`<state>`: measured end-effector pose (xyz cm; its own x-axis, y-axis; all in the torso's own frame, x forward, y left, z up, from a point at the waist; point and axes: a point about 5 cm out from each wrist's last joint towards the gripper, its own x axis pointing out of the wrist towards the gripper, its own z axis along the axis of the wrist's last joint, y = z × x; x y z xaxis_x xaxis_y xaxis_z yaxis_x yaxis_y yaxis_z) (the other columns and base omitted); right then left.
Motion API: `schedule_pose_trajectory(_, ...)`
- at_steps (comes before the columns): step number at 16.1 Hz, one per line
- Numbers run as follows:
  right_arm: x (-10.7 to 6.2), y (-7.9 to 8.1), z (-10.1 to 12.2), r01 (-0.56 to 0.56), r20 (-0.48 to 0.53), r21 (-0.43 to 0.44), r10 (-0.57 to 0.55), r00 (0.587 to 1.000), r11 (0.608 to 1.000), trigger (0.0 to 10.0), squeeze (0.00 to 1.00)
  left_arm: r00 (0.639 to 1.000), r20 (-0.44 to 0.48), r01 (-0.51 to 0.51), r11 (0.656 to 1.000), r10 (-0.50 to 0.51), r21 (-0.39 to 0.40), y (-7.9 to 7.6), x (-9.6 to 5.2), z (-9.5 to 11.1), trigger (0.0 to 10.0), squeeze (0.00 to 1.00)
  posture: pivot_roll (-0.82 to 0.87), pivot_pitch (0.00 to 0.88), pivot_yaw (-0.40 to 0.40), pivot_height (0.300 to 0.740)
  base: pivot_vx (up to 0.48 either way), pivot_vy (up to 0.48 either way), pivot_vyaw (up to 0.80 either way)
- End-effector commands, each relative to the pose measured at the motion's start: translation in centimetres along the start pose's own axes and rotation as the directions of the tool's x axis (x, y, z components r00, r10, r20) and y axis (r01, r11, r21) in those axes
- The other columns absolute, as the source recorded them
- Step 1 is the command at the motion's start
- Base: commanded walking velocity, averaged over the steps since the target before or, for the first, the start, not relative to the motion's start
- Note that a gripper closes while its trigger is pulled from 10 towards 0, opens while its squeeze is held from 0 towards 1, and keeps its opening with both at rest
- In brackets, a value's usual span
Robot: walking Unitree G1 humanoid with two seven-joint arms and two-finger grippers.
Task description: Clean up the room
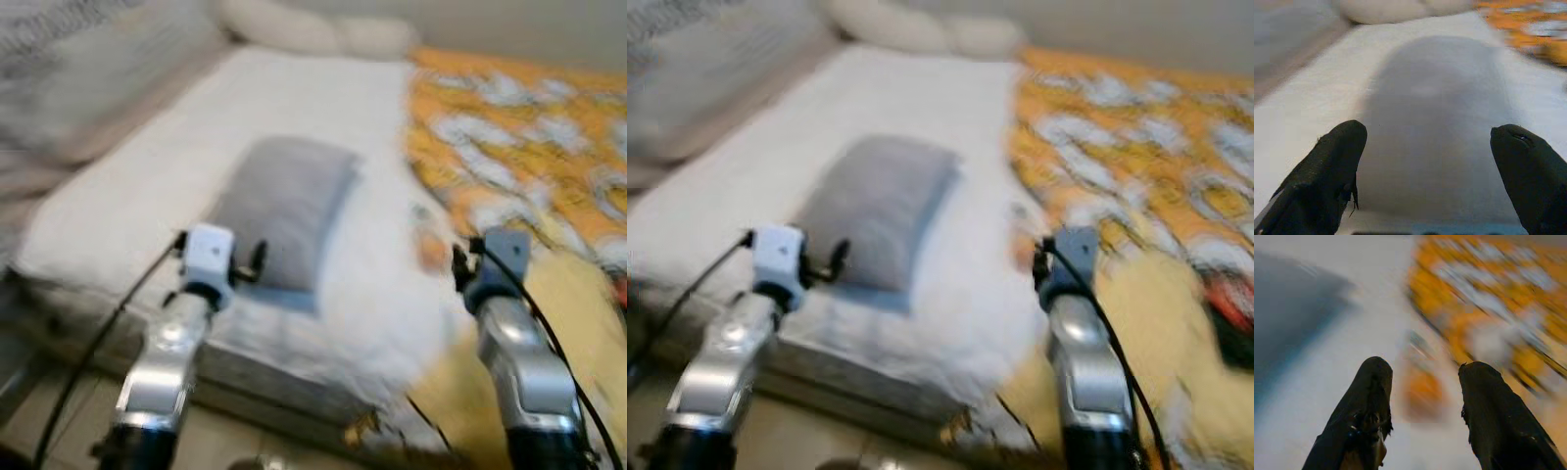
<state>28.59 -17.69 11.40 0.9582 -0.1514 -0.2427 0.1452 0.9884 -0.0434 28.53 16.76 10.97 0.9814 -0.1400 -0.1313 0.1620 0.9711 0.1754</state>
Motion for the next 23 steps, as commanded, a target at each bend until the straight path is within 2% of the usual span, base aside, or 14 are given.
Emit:
schedule_pose_trajectory(1,-0.16,0.80,-0.28,-0.027,-0.010,0.003,0.027,1.000,1.000,10.0,0.00,1.000,-0.023,-0.016,1.000,0.016,0.003,0.49,-0.21,-0.46,10.0,0.00,0.02,0.000,0.003,0.740,0.416,0.000,0.00)
schedule_pose_trajectory(5,-0.10,0.81,-0.27,-0.037,-0.006,0.012,0.037,0.999,0.999,10.0,0.00,1.000,-0.023,-0.015,1.000,0.015,0.003,0.43,-0.22,-0.50,10.0,0.00,0.02,0.000,-0.001,0.740,0.417,0.000,0.00)
schedule_pose_trajectory(8,-0.14,0.96,-0.41,-0.044,-0.019,0.009,0.044,0.999,0.999,10.0,0.00,0.999,-0.028,-0.014,1.000,0.014,0.023,0.50,-0.26,-0.62,10.0,0.00,0.02,0.000,-0.004,0.740,0.362,0.000,-0.50)
schedule_pose_trajectory(12,-0.20,0.99,-0.50,-0.044,-0.022,0.000,0.044,0.999,0.999,10.0,0.00,0.999,-0.033,0.032,0.998,-0.031,0.050,-0.07,-0.47,-0.80,10.0,0.00,0.02,0.000,-0.003,0.740,0.000,0.000,0.00)
schedule_pose_trajectory(17,-0.07,0.95,-0.78,-0.025,-0.056,0.039,0.028,0.998,0.999,10.0,0.00,0.998,-0.038,0.055,0.997,-0.053,0.058,-0.16,-0.45,-0.85,10.0,0.00,0.03,0.000,0.000,0.740,0.000,0.000,0.00)
schedule_pose_trajectory(20,0.15,0.74,-0.82,-0.017,-0.062,0.026,0.018,0.998,1.000,10.0,0.00,0.997,-0.043,0.069,0.995,-0.066,0.067,-0.27,-0.40,-0.83,10.0,0.00,0.03,0.000,0.002,0.740,0.000,0.000,0.00)
schedule_pose_trajectory(21,0.18,0.71,-0.79,-0.015,-0.061,0.023,0.016,0.998,1.000,10.0,0.06,0.997,-0.044,0.071,0.995,-0.068,0.069,-0.26,-0.37,-0.82,10.0,0.00,0.03,0.000,0.002,0.740,0.000,0.000,0.00)
schedule_pose_trajectory(22,0.27,0.58,-0.76,-0.007,-0.059,0.016,0.008,0.998,1.000,10.0,1.00,0.996,-0.044,0.074,0.995,-0.071,0.070,-0.25,-0.33,-0.79,10.0,0.00,0.03,0.000,0.001,0.740,0.000,0.000,0.00)
schedule_pose_trajectory(23,0.41,0.41,-0.86,0.004,-0.067,0.008,-0.003,0.998,1.000,10.0,1.00,0.996,-0.045,0.077,0.994,-0.073,0.072,-0.25,-0.31,-0.76,10.0,0.00,0.03,0.000,0.001,0.740,0.000,0.000,0.00)
